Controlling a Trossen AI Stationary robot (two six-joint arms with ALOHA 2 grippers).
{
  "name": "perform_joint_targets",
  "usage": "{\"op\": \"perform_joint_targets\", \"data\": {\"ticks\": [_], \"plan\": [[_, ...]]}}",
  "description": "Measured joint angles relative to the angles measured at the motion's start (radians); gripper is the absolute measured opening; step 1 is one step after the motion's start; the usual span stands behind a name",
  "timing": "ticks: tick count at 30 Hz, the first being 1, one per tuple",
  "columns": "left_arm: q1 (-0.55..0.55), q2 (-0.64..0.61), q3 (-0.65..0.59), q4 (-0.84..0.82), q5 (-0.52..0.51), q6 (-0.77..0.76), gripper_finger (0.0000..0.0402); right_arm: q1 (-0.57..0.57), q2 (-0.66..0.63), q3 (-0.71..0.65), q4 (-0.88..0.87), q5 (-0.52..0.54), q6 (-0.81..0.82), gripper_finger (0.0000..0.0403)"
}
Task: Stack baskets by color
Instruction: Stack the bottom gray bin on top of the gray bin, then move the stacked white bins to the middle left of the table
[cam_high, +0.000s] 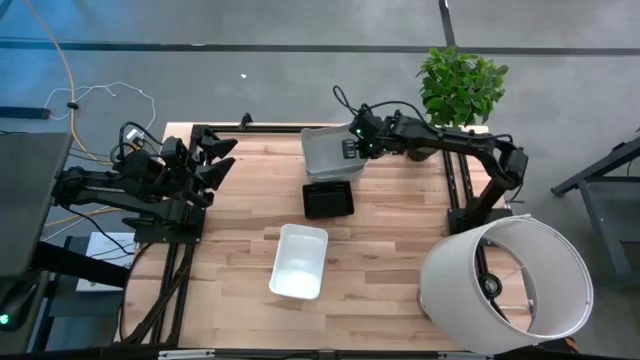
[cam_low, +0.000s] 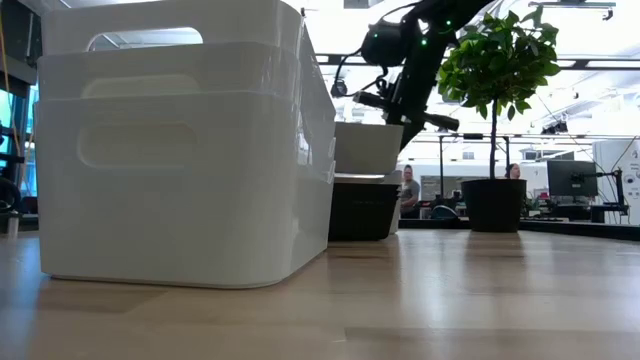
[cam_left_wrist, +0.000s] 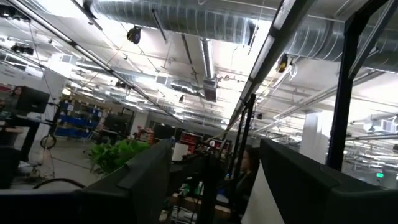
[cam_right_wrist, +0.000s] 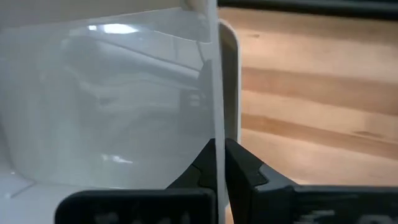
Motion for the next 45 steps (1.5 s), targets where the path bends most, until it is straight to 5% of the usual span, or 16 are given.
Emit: {"op": "perform_joint_targets", "data": {"ticks": [27,37,45], "plan": [[0.000,0.001,-0.001,0.001,-0.027,-0.014,0.0234,-0.020,0.062,0.003,-0.021,-0.084,-0.012,0.0010],[0.000,0.001,-0.001,0.001,-0.027,-0.013,0.0234,-0.026,0.036,0.001,-0.001,-0.054,-0.076,0.0146],[0.000,0.001,-0.001,0.000,-0.026,0.035,0.0234,-0.013,-0.110,0.000,-0.036,-0.026,-0.304,0.0244]]}}
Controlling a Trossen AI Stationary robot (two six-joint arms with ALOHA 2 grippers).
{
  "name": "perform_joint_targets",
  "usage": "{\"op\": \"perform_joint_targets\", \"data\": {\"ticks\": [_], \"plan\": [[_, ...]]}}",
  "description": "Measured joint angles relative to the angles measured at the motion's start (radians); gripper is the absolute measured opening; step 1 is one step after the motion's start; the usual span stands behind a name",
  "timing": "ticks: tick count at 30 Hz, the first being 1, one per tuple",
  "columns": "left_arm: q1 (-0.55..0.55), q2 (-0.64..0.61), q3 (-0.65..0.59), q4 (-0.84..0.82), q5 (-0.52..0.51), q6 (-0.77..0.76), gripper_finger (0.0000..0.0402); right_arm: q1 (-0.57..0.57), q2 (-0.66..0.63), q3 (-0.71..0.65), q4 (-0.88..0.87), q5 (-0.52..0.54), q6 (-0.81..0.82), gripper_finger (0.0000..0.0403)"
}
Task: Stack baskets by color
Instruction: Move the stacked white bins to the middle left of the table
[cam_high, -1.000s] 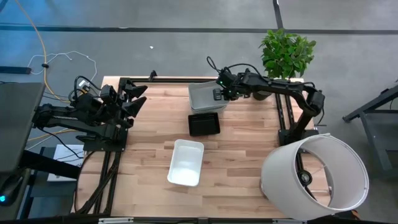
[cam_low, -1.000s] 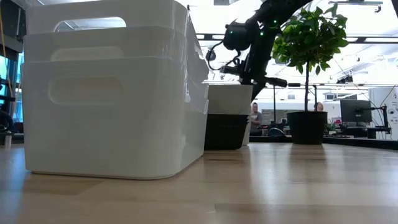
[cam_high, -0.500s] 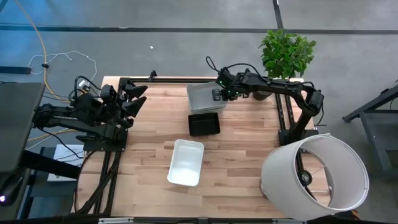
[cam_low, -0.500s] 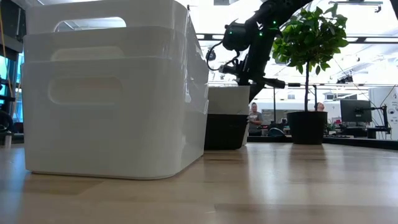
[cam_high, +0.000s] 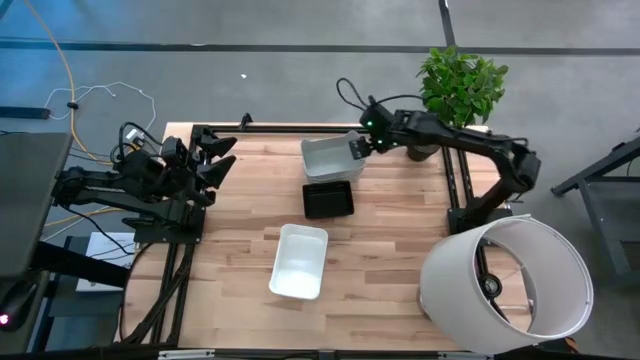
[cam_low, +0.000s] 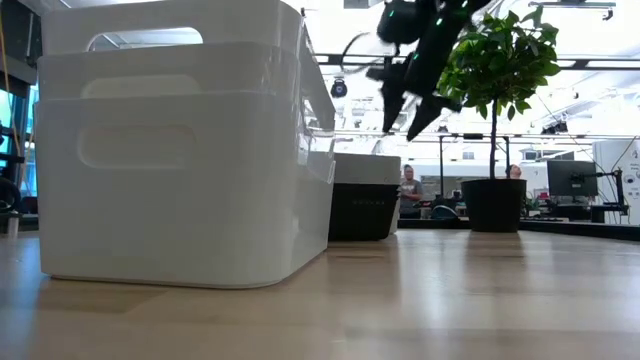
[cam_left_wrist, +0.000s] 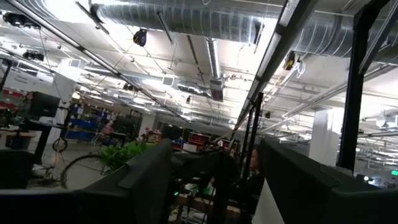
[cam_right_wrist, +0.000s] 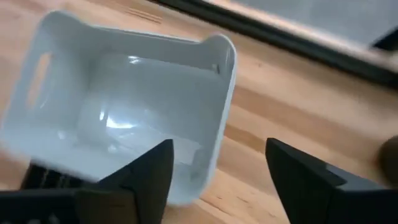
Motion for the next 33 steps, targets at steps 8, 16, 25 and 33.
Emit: {"op": "perform_joint_targets", "data": {"ticks": [8,16,25,33], "plan": [[0.000,0.000,0.000,-0.031,0.003,-0.013,0.0234,0.099,-0.156,-0.064,-0.135,0.111,-0.209,0.0254],[0.000,0.000,0.000,-0.047,0.003,-0.057,0.0234,0.142,-0.496,-0.541,0.367,-0.163,-0.103,0.0254],[0.000,0.000,-0.001,-0.131,-0.075,-0.050,0.0234,0.200,-0.665,-0.774,0.850,-0.320,-0.100,0.0254],[-0.001,0.008,-0.001,-0.167,-0.096,-0.050,0.0234,0.226,-0.663,-0.768,0.855,-0.329,-0.179,0.0248]]}}
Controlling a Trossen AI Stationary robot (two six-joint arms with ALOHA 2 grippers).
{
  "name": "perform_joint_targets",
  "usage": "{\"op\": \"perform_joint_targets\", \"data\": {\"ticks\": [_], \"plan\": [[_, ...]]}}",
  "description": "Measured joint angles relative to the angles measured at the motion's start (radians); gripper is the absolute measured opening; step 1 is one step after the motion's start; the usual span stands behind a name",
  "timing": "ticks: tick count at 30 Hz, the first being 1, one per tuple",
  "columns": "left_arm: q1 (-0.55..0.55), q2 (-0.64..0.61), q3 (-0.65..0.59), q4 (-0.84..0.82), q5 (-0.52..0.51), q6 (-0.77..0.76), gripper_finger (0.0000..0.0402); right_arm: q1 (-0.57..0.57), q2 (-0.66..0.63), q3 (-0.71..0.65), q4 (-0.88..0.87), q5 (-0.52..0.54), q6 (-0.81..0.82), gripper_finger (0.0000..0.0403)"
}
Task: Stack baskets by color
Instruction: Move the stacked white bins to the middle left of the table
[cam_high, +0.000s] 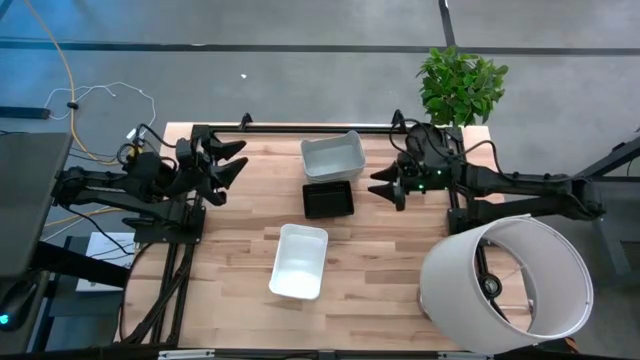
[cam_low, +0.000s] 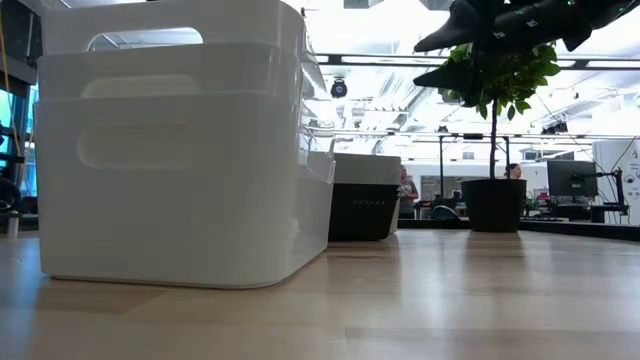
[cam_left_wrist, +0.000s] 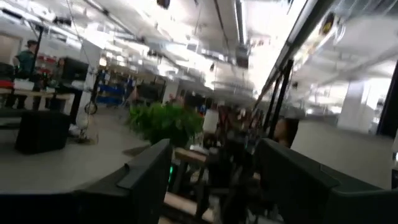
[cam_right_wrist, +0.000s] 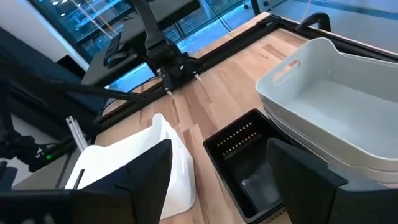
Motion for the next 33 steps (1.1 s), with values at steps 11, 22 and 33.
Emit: {"op": "perform_joint_targets", "data": {"ticks": [11,22,33], "plan": [[-0.149,0.267,0.159,-0.518,0.250,-0.063,0.0143,0.007,0.000,0.001,0.000,0.006,-0.014,0.0141],[-0.206,0.721,0.295,-0.665,0.313,-0.062,0.0004,0.007,0.001,0.002,-0.027,0.103,0.034,0.0017],[-0.191,1.064,0.532,-1.069,0.218,-0.091,0.0000,0.007,0.004,0.002,-0.051,0.103,0.052,0.0005]]}}
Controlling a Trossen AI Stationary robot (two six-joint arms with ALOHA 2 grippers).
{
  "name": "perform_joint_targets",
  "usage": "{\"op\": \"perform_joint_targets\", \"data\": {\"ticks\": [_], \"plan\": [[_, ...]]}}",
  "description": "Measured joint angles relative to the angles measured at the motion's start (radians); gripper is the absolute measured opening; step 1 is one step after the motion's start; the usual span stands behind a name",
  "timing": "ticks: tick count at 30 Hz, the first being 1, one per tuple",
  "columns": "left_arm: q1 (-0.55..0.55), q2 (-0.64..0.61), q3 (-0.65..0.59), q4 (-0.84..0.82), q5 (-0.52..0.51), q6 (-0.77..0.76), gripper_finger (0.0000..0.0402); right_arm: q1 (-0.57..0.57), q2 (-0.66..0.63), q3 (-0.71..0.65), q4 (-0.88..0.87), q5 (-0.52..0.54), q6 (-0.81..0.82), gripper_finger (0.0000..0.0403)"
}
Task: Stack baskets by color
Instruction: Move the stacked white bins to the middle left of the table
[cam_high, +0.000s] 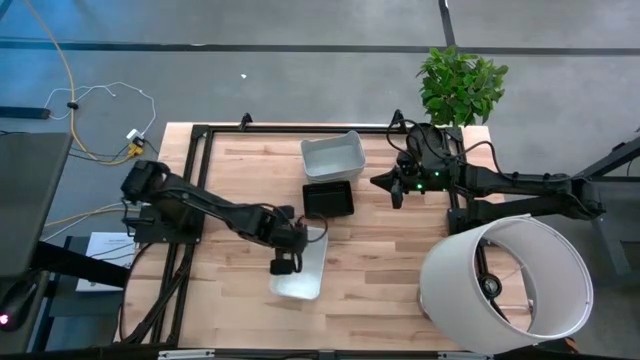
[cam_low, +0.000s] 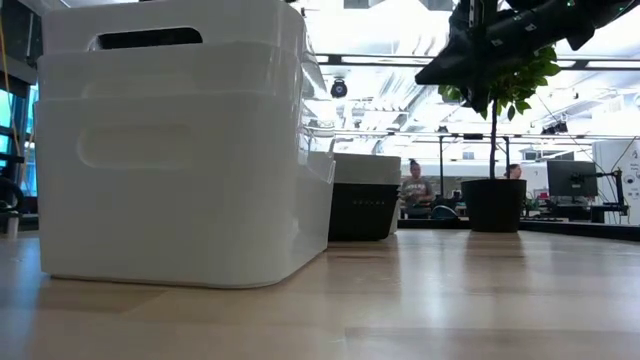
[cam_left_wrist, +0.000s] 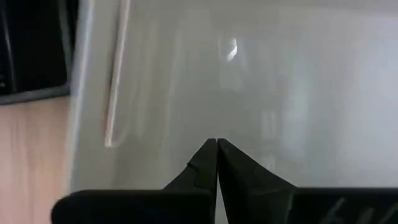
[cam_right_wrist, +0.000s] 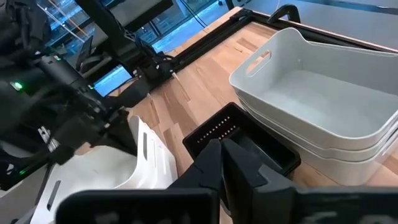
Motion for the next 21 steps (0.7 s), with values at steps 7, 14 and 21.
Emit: {"op": "perform_joint_targets", "data": {"ticks": [7,14,21], "plan": [[0.023,0.004,0.011,-0.250,-0.072,0.090,0.0000,0.000,0.000,0.000,-0.014,0.000,0.010,0.0001],[0.083,-0.122,-0.068,-0.327,-0.132,0.159,0.0000,0.000,0.000,0.000,-0.024,0.009,0.019,0.0000],[0.239,-0.292,-0.252,-0.327,-0.181,0.222,0.0000,0.000,0.000,0.000,-0.023,0.012,0.019,0.0000]]}}
